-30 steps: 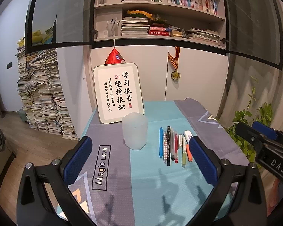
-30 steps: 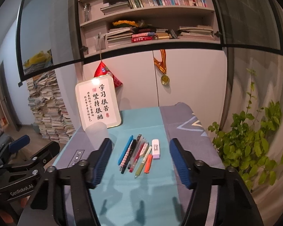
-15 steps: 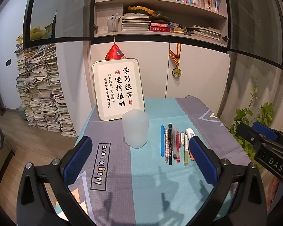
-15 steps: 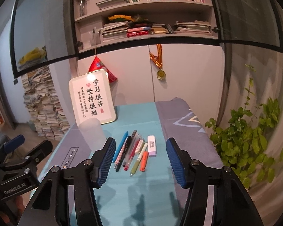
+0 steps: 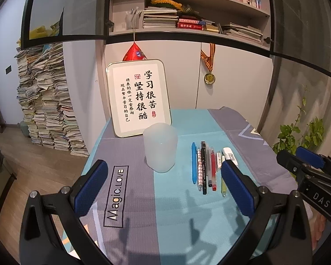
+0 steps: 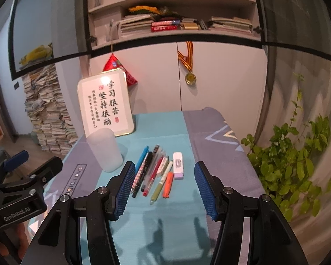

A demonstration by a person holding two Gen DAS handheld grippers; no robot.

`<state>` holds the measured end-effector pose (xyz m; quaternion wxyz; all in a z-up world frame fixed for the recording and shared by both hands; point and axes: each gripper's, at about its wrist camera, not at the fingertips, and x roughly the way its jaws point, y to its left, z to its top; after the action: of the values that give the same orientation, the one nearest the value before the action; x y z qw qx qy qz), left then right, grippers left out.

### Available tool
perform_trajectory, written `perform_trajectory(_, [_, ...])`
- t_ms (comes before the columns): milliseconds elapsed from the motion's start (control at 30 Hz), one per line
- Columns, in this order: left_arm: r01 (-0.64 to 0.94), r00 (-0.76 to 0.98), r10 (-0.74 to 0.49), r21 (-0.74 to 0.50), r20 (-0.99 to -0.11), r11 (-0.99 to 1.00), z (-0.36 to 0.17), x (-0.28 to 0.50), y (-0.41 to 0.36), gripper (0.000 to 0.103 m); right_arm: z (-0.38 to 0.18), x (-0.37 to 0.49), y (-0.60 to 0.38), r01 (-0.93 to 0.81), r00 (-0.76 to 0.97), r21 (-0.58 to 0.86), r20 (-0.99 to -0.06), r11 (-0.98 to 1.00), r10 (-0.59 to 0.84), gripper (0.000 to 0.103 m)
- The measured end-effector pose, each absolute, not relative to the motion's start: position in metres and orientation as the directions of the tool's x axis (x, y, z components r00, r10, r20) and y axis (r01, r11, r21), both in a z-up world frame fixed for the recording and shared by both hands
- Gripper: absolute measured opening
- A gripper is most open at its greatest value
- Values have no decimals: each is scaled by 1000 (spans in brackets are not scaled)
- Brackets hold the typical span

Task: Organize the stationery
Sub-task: 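Grasp the frosted plastic cup with the left tool while the right tool approaches the pens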

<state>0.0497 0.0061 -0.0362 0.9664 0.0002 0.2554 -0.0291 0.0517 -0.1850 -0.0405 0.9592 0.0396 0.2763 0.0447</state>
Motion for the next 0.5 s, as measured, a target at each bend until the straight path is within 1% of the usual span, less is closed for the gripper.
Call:
perform_trajectory(67, [59,865,-57,-13,-498,998,-39,55,6,102,-44,57,-187,-64,836,115,-537,991,116,46])
perform_trajectory(100, [60,862,-57,-11,-504,998,-41,58,5,102,-47,60,-188,-61,830,119,-545,991,117,45])
perform_trajectory(500, [76,825,-71,-13,-561,997,-65,103,0,102,-73,99,-191,-51,783,139,-609,989,126,44])
